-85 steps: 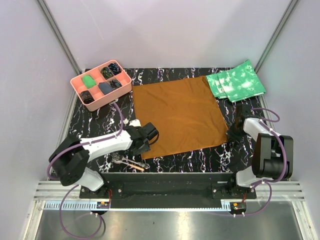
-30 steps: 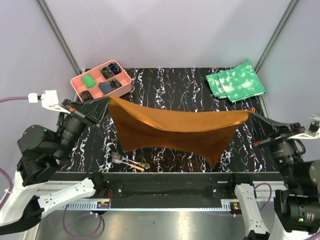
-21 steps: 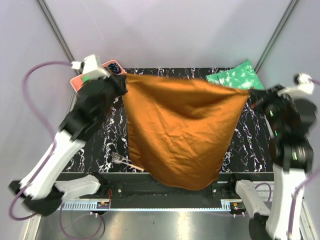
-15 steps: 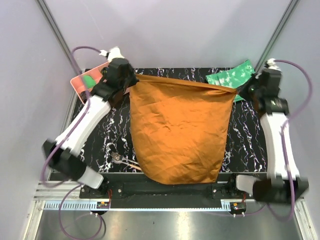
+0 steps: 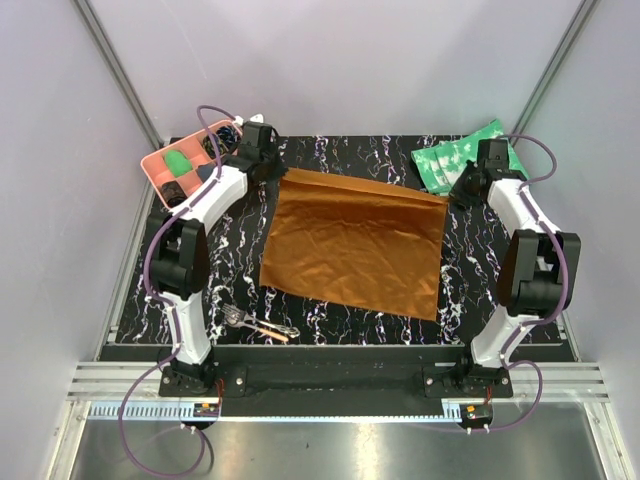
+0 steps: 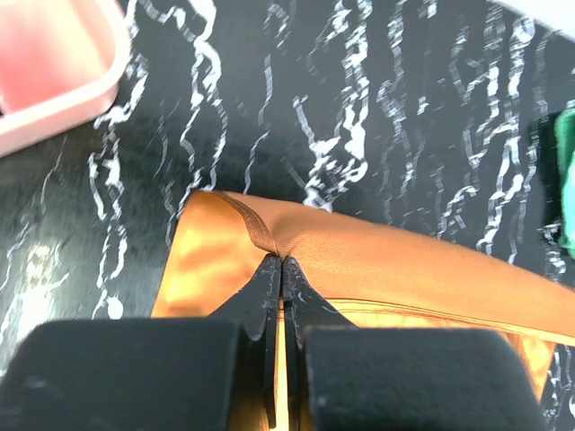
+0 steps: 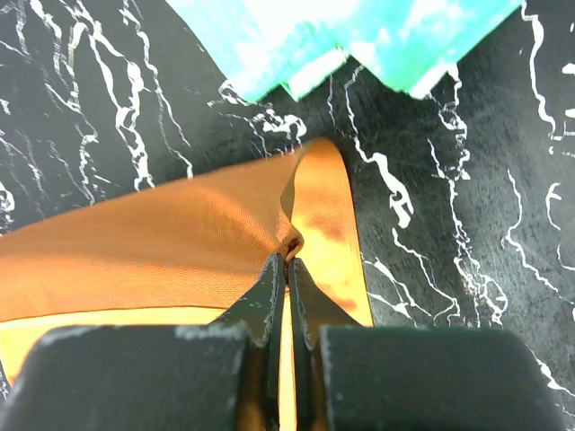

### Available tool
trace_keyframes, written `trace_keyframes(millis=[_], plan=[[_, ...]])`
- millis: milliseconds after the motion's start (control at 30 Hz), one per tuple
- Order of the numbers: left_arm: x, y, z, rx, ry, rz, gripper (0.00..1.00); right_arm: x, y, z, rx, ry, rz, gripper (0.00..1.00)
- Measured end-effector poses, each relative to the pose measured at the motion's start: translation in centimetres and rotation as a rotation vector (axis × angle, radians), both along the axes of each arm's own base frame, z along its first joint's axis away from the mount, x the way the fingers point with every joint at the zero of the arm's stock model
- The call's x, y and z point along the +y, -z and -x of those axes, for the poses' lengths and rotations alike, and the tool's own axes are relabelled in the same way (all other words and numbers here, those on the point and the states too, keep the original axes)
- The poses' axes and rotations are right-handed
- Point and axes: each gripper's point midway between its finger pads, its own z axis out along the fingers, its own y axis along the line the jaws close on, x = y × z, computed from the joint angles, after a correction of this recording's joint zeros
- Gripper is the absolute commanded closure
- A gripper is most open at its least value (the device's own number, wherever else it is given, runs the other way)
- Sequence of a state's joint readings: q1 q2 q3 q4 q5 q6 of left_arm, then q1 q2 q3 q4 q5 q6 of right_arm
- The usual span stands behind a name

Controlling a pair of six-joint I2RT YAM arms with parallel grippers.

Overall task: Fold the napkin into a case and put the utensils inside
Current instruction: Fold and flatten the napkin at the center of the board.

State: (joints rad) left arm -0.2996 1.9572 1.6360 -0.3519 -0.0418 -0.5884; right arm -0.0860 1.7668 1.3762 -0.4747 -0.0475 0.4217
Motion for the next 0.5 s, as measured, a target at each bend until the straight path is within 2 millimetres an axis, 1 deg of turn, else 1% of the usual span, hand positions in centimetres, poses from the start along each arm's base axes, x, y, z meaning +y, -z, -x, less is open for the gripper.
trace_keyframes(millis=[133,200,267,333,367,433,500], plan=[[-0.5,-1.3,-0.6,-0.038,0.022,0.013,1.0,0.1,-0.6,-0.3,-0.022,-0.003,-0.003,1.0],[-0.7,-1.3,-0.5,-0.033,0.033,0.021,1.0,0.2,-0.8,0.1,-0.028,-0.004,-0.008,1.0],[-0.7,-0.7,0.0,-0.009,0.039,0.021,1.0,0.5,-1.1,1.1,-0.028,-0.003,-0.021,1.0],[-0.5,0.2,0.9,0.024,0.038,0.019,1.0,0.9,-1.3,2.6,-0.029,-0.007,-0.039,1.0],[-0.3,0.9,1.7,0.052,0.035,0.015,1.0,1.4,-1.2,3.9,-0.022,-0.012,-0.058,1.0],[0.4,2.2,3.8,0.124,0.022,0.001,1.0,2.2,-1.2,5.9,-0.015,-0.028,-0.093,1.0],[1.2,3.0,5.9,0.187,0.008,-0.02,1.0,3.1,-1.0,8.2,0.004,-0.042,-0.129,1.0]])
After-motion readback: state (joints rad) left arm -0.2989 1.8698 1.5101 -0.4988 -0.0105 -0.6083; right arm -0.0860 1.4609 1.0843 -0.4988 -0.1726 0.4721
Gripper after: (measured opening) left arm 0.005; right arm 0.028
